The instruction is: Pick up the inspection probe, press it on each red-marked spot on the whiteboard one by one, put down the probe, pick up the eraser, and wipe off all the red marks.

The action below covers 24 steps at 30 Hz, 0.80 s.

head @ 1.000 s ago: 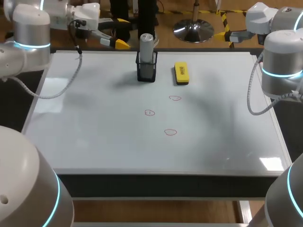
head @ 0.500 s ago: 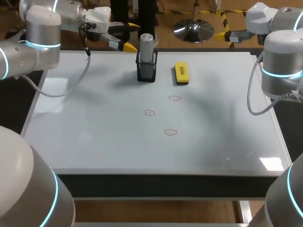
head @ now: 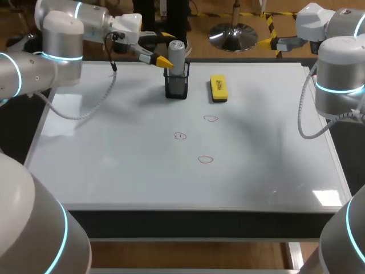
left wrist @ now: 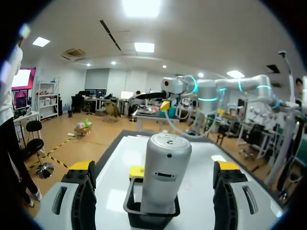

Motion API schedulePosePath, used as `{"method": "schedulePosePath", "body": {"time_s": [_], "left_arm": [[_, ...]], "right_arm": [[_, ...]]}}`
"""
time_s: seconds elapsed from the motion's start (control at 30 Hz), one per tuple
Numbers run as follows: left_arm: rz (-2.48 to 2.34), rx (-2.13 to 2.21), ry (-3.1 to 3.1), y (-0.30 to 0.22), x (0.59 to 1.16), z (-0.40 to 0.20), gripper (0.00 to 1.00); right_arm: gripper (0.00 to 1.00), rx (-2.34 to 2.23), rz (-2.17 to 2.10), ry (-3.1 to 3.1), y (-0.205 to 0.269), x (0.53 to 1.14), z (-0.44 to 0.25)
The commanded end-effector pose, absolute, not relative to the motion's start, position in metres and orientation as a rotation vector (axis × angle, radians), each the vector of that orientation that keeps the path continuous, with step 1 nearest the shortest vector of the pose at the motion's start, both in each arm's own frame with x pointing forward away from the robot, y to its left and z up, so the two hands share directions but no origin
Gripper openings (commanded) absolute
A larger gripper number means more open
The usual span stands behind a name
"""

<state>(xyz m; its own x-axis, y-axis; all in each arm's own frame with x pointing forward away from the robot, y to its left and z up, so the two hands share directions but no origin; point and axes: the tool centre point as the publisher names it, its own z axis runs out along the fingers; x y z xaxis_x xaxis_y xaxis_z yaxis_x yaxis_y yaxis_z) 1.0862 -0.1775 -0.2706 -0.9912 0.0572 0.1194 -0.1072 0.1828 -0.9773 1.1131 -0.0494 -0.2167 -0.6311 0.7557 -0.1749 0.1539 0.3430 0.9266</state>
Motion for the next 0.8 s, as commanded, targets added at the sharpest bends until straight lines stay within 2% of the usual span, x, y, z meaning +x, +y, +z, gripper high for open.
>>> {"method": "schedulePosePath", "body": {"time_s": [0.03,0.8], "left_arm": [[1.941,0.057,-2.306,-0.182,1.086,-0.276,1.00],[1.981,0.117,-2.309,-0.203,1.080,-0.284,1.00]], "right_arm": [[1.00,0.792,1.292,2.010,-0.050,1.114,-0.217],[1.00,0.792,1.292,2.010,-0.050,1.114,-0.217]]}}
